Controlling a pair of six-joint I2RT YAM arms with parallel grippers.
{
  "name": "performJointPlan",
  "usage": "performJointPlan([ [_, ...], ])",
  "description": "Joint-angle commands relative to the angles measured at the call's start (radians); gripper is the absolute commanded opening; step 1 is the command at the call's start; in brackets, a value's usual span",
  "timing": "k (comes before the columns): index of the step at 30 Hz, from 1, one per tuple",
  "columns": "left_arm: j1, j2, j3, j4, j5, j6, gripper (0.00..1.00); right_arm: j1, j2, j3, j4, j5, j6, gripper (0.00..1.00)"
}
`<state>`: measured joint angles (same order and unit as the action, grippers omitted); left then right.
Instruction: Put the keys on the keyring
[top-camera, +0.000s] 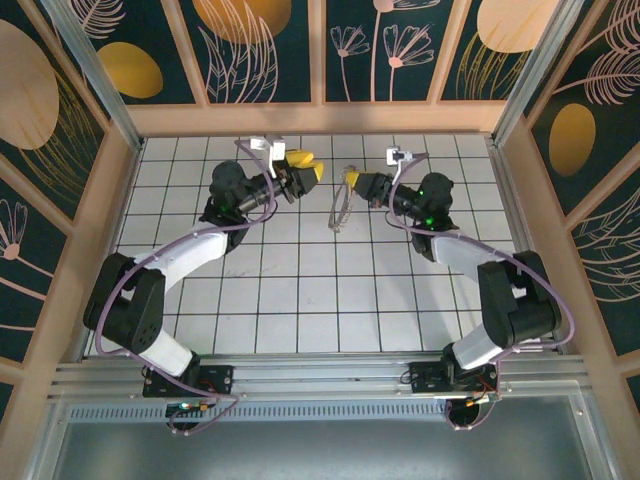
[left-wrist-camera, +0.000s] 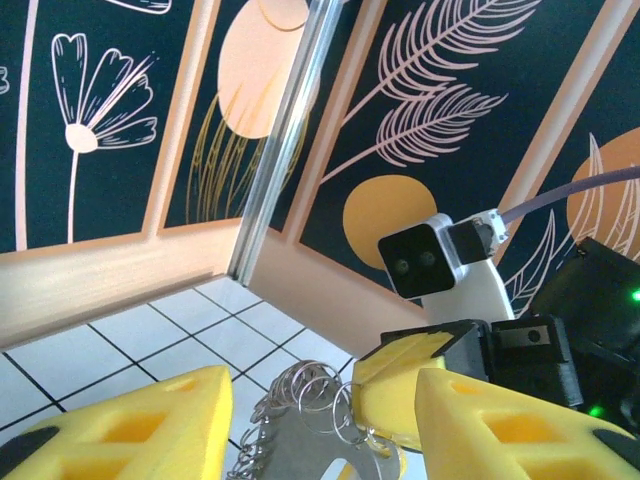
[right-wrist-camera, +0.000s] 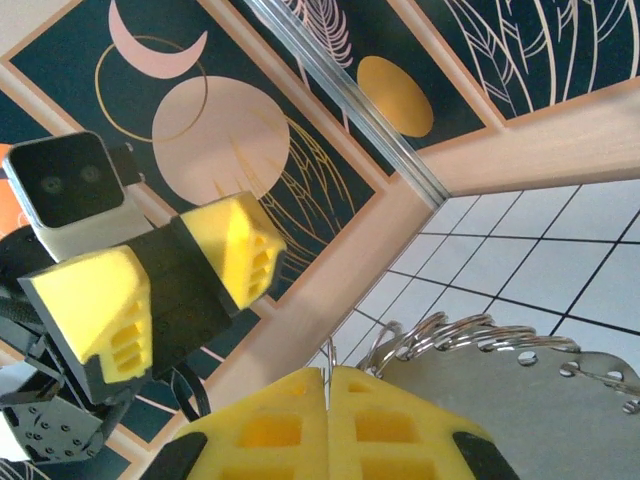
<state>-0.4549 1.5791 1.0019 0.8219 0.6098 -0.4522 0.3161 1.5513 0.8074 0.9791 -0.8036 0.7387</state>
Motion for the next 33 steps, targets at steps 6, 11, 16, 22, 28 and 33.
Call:
performJointPlan([
  [6,0.045,0.059,0.184,-0.323,0.158,0.151,0.58,-0.038,0.144,0.172,-0.01,-0.217,-0.021,0.0],
  [11,0.071,0.116,0.26,-0.414,0.255,0.158,0.6,-0.039,0.189,0.226,-0.043,-0.283,-0.05,0.0],
  [16,0.085,0.194,0.342,-0.501,0.346,0.18,0.61,-0.039,0.193,0.236,-0.052,-0.318,-0.069,0.0],
  [22,0.085,0.262,0.412,-0.557,0.407,0.198,0.59,-0.039,0.187,0.238,-0.086,-0.324,-0.099,0.0],
  [28,0.085,0.296,0.425,-0.522,0.464,0.148,0.52,-0.039,0.188,0.236,-0.097,-0.326,-0.11,0.0],
  [33,0.085,0.299,0.416,-0.508,0.493,0.129,0.5,-0.037,0.188,0.241,-0.09,-0.324,-0.101,0.0],
])
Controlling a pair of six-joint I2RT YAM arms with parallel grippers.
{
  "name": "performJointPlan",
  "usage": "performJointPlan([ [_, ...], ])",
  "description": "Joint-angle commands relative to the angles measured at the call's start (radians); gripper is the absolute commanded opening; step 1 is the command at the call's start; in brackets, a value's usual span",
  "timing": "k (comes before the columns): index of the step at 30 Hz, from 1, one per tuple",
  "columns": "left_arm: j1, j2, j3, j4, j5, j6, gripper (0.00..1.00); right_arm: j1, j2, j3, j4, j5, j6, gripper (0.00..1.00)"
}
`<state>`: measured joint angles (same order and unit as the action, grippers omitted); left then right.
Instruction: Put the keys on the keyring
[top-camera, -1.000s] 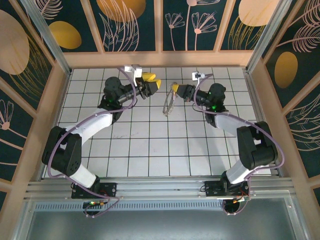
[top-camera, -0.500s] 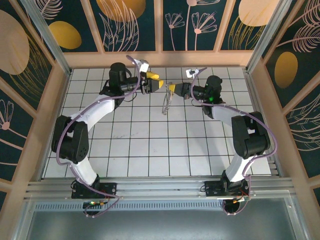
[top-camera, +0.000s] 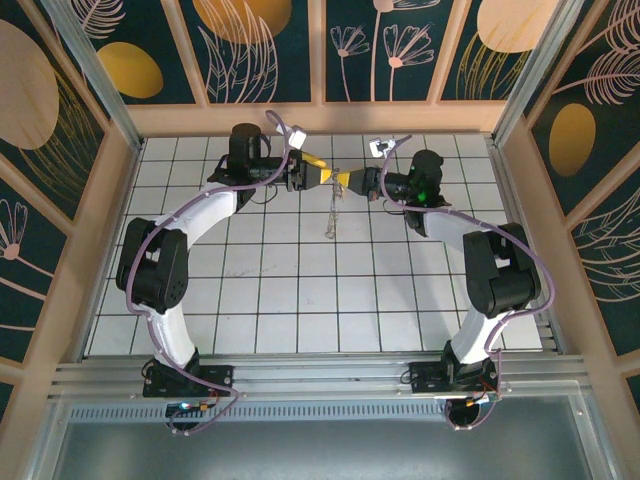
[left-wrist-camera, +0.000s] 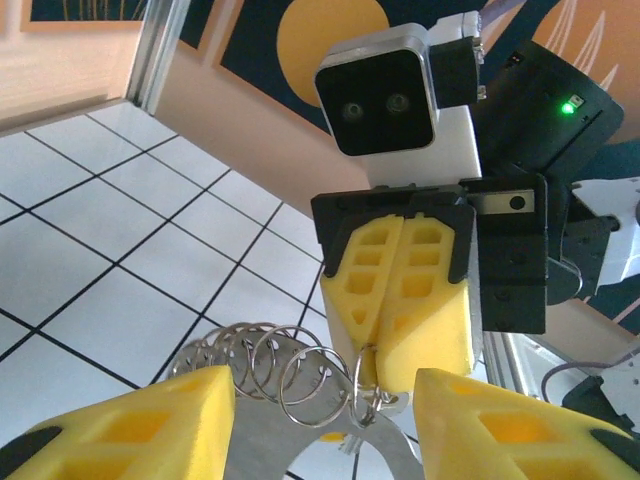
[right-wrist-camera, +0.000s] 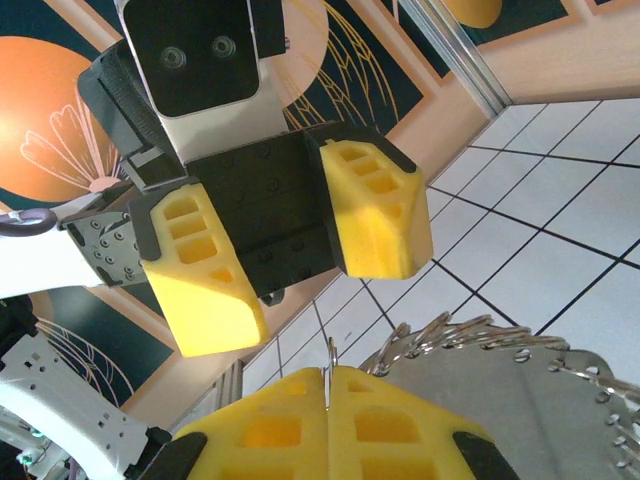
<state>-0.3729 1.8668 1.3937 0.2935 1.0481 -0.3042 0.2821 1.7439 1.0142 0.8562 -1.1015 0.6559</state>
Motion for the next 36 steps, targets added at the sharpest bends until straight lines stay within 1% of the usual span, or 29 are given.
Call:
performJointPlan([
  [1,0.003,0.01,0.021,0.023,0.058,-0.022,0.49,-0.003,-0.003,0.036,0.036,-0.026,-0.014,0.0],
  [12,-0.001,-0.006,-0.017,0.091,0.091,-0.083,0.42,0.008,0.004,0.041,0.059,-0.012,0.004,0.0],
  [32,-0.024,0.037,-0.014,0.085,0.089,-0.081,0.39,0.014,0.03,0.05,0.087,-0.013,0.017,0.0],
  [34,-0.026,0.038,-0.015,0.085,0.09,-0.082,0.37,0.014,0.033,0.053,0.087,-0.013,0.016,0.0],
  [36,-0.027,0.037,-0.015,0.087,0.093,-0.082,0.33,0.014,0.035,0.053,0.089,-0.012,0.018,0.0],
])
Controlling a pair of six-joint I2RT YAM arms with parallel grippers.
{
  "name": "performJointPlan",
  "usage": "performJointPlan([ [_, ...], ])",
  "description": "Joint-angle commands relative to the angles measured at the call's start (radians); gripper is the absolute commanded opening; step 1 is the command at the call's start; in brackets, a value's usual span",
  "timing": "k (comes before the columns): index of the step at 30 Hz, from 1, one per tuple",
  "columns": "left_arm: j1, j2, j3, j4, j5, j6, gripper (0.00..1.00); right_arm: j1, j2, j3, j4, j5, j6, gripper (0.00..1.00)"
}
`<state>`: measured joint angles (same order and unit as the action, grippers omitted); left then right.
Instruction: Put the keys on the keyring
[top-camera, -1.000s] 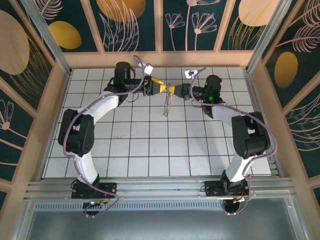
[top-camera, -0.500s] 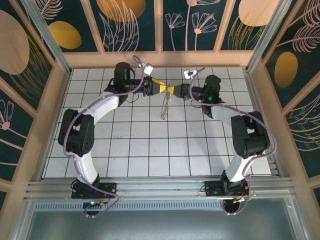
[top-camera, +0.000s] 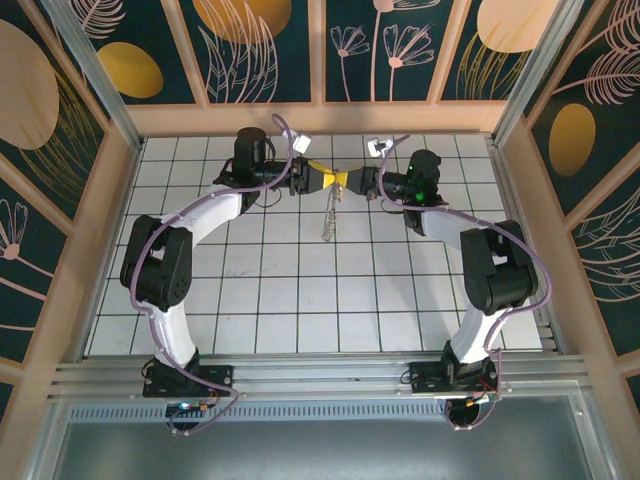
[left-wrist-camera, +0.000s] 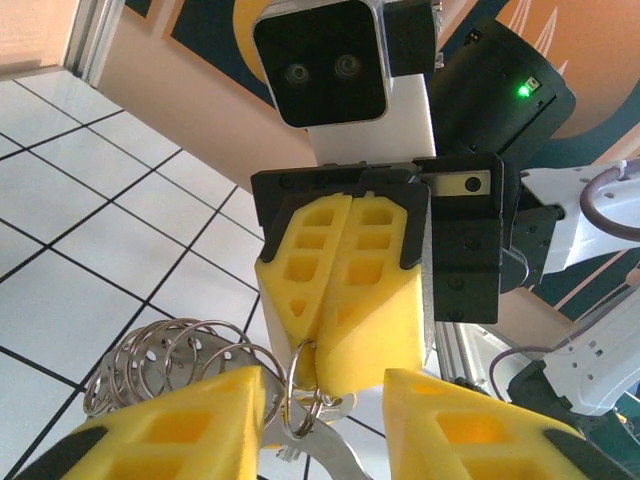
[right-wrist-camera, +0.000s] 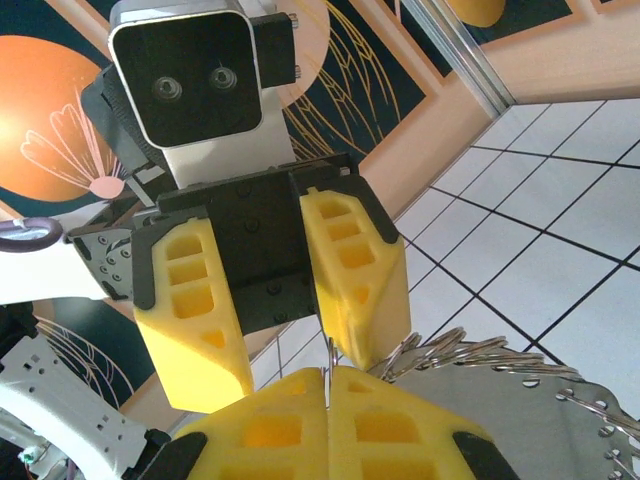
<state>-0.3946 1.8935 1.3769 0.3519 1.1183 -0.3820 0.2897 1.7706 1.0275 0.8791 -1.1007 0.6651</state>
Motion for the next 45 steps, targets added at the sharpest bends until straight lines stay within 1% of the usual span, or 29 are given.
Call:
performJointPlan([
  [1,-0.007,0.011,0.002,0.031,0.025,-0.002,0.32,0.006,0.008,0.039,0.066,-0.013,0.01,0.0],
  [6,-0.011,0.013,0.002,0.034,0.03,-0.003,0.19,0.006,0.01,0.038,0.069,-0.011,0.011,0.0],
  [9,-0.015,0.015,0.002,0.035,0.034,-0.004,0.15,0.006,0.012,0.034,0.07,-0.009,0.012,0.0],
  [12,-0.021,0.016,0.004,0.038,0.035,-0.002,0.13,0.006,0.013,0.034,0.073,-0.01,0.014,0.0],
  [15,-0.027,0.02,0.005,0.039,0.037,0.0,0.08,0.006,0.012,0.03,0.078,-0.011,0.017,0.0],
  [17,-0.031,0.021,0.003,0.051,0.035,-0.004,0.01,0.006,0.011,0.028,0.078,-0.011,0.017,0.0],
  [18,-0.032,0.018,-0.005,0.073,0.03,-0.016,0.0,0.005,0.01,0.026,0.077,-0.009,0.019,0.0],
  [19,-0.032,0.012,-0.018,0.109,0.021,-0.037,0.0,0.003,0.009,0.023,0.078,-0.006,0.022,0.0],
  [20,-0.032,0.006,-0.035,0.14,0.0,-0.066,0.0,0.002,0.005,0.016,0.078,-0.002,0.023,0.07],
  [22,-0.032,-0.006,-0.062,0.196,-0.035,-0.103,0.0,-0.004,-0.006,-0.005,0.091,0.009,0.026,0.23],
  [23,-0.032,-0.012,-0.076,0.23,-0.051,-0.127,0.0,-0.009,-0.013,-0.018,0.1,0.014,0.03,0.27],
  [25,-0.032,-0.02,-0.097,0.271,-0.076,-0.157,0.0,-0.018,-0.022,-0.043,0.124,0.016,0.045,0.3],
  [29,-0.032,-0.024,-0.113,0.32,-0.093,-0.205,0.0,-0.028,-0.045,-0.09,0.158,0.022,0.057,0.31],
  [34,-0.032,-0.038,-0.131,0.357,-0.096,-0.218,0.0,-0.03,-0.059,-0.133,0.182,0.028,0.054,0.34],
  [39,-0.032,-0.043,-0.128,0.366,-0.099,-0.224,0.0,-0.029,-0.06,-0.168,0.24,0.024,0.082,0.34],
  [42,-0.033,-0.041,-0.125,0.361,-0.1,-0.223,0.0,-0.03,-0.062,-0.18,0.259,0.019,0.088,0.32],
  [45,-0.032,-0.039,-0.131,0.369,-0.1,-0.226,0.0,-0.029,-0.059,-0.188,0.276,0.019,0.097,0.26],
])
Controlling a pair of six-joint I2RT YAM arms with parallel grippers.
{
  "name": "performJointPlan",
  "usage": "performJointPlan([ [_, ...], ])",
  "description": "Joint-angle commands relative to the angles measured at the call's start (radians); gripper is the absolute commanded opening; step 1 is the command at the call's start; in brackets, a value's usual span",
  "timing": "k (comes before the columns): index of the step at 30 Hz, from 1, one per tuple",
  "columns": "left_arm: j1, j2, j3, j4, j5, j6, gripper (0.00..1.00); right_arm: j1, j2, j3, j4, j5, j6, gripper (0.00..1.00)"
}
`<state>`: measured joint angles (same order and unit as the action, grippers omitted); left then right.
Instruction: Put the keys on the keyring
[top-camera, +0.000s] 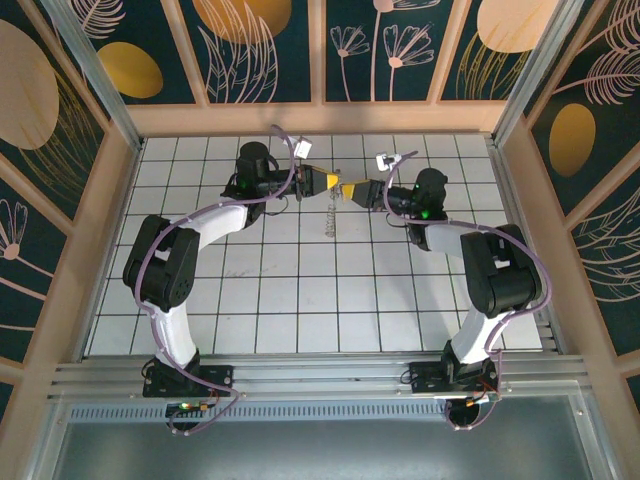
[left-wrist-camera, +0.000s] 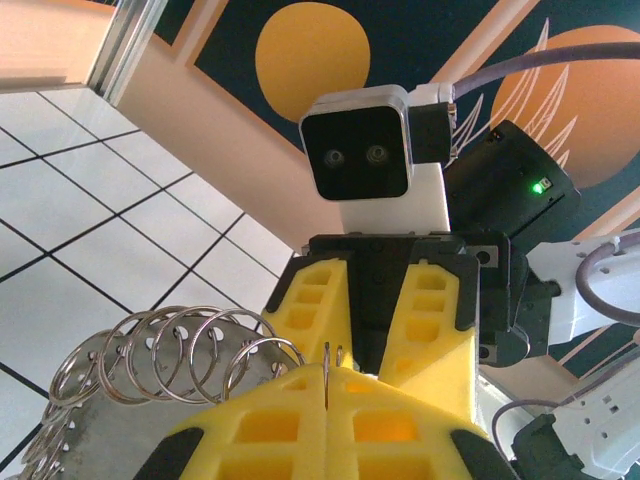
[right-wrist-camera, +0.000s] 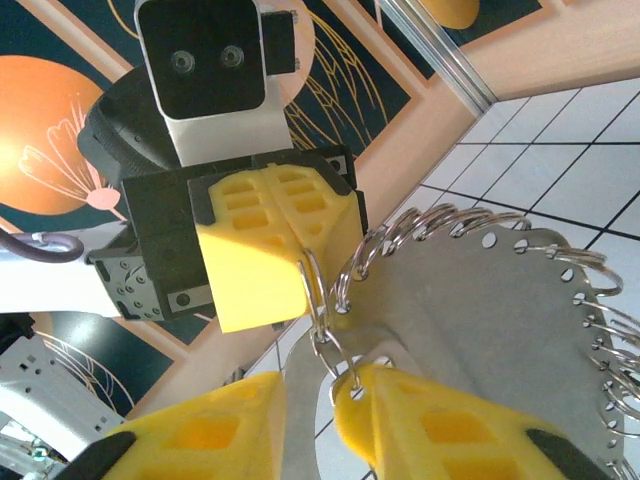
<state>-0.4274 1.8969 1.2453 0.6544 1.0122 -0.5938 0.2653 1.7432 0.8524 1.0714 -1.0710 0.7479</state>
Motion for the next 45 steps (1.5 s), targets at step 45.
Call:
performJointPlan([
  [45,0.001,-0.065,-0.047,0.264,-0.026,-0.135,0.0,0.044,0.033,-0.011,0.149,-0.019,0.059,0.0],
])
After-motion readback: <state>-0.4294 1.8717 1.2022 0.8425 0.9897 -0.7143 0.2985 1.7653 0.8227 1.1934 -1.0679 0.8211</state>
